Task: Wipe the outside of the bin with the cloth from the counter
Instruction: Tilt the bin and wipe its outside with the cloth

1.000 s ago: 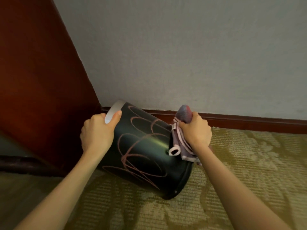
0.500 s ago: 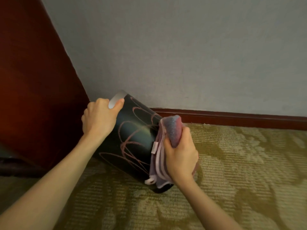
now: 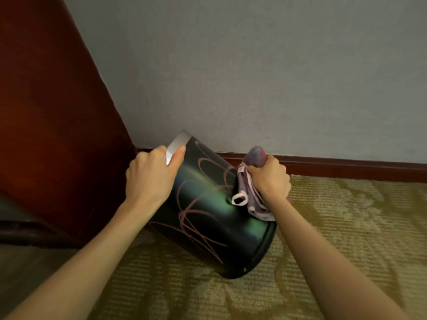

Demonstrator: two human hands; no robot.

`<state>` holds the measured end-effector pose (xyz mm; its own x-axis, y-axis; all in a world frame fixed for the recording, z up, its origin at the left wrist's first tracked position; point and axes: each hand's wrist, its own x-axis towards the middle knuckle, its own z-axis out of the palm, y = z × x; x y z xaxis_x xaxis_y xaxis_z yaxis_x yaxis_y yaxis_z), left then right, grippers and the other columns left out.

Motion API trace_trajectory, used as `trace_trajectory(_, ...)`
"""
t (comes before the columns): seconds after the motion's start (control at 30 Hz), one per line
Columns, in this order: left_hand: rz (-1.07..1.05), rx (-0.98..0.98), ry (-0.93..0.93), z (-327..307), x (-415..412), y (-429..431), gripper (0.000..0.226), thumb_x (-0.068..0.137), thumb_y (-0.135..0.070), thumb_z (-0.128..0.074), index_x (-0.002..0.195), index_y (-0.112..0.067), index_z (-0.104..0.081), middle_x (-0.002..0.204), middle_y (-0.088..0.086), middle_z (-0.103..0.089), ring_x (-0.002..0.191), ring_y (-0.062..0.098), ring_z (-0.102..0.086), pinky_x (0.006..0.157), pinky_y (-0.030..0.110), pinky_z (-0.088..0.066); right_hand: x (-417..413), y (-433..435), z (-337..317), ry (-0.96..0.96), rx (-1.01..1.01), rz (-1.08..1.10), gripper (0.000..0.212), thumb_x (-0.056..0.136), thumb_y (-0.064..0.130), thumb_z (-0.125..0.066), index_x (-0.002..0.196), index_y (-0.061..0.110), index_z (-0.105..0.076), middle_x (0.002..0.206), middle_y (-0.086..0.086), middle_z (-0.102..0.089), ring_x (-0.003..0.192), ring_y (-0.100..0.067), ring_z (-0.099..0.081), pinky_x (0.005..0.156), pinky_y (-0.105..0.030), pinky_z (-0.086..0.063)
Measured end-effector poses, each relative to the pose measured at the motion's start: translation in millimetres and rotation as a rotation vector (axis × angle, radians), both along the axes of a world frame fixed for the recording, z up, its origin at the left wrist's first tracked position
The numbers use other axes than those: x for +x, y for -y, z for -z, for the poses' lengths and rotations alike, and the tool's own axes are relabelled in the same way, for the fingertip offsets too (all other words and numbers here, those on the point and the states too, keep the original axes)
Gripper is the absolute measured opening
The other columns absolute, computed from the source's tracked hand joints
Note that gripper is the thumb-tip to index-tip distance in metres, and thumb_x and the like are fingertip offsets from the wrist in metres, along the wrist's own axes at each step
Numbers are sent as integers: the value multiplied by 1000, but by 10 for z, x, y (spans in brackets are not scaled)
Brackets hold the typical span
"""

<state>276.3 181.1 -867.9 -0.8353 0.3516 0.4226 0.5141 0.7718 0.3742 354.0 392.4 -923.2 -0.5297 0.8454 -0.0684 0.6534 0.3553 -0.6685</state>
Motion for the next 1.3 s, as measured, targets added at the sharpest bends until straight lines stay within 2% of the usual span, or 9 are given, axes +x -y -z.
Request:
trace_trajectory(0.2,-26,-13,6,-11,-48,-8,51,92,-55,-34,65,-12,-43,69,17,-57,66,38,-55,56,41,-43,180,316,-10,-134,163,46,38,84,48,-58,101,15,-49,101,-13,-64,90,-40,-60,67,-38,-35)
trace_trajectory(0.33,-64,-15,13,-15,-81,-86,52,92,-55,-34,67,-11,-44,76,20,-59,73,41,-56,59,40,-39,327,658,-18,-319,279,51,35,84,46,-59,102,18,-48,95,-2,-62,76,-28,-62,59,-30,-33)
trace_trajectory(0.47,-49,-2,-2,-25,-87,-141,49,91,-55,-35,70,-13,-46,80,21,-60,74,41,-56,59,39,-36,482,1008,98,-478,329,-24,34,81,27,-66,106,20,-44,98,-4,-60,74,-25,-61,56,-31,-42)
trace_trajectory(0.63,-36,9,-29,-17,-25,-121,53,90,-56,-36,75,-10,-56,76,18,-61,72,40,-57,58,38,-39,444,843,91,-479,254,-33,33,82,34,-63,106,17,-48,98,-2,-62,76,-25,-62,58,-33,-44)
trace_trajectory(0.77,-35,16,-31,-27,46,-105,53,90,-55,-37,76,-8,-57,75,20,-62,71,41,-58,62,43,-48,278,599,0,-403,176,20,27,80,39,-59,89,20,-42,88,-6,-62,73,-33,-59,58,-33,-33)
trace_trajectory(0.9,-10,22,-39,-19,108,-92,54,90,-55,-36,74,-8,-56,70,18,-62,66,40,-59,60,47,-51,114,308,-63,-235,25,64,30,79,43,-63,88,21,-45,98,-13,-65,89,-39,-60,66,-35,-34)
trace_trajectory(1.0,-25,20,-46,-2,78,-76,55,90,-56,-34,76,-8,-57,73,19,-63,68,40,-59,61,46,-50,-2,204,-85,-172,-55,39,37,80,48,-63,98,17,-54,106,-13,-64,96,-38,-59,71,-36,-38)
trace_trajectory(1.17,-86,15,-7,42,-44,-21,56,91,-58,-30,78,-9,-55,82,20,-63,76,41,-58,64,44,-47,-76,358,-126,-164,66,31,37,84,46,-60,103,15,-52,106,-14,-64,96,-40,-59,68,-37,-34)
trace_trajectory(1.3,-89,2,35,26,-136,-37,53,91,-58,-32,76,-11,-51,85,21,-62,80,42,-57,65,43,-43,74,670,-121,-309,225,8,33,83,38,-61,102,14,-49,101,-8,-61,84,-35,-60,61,-33,-31)
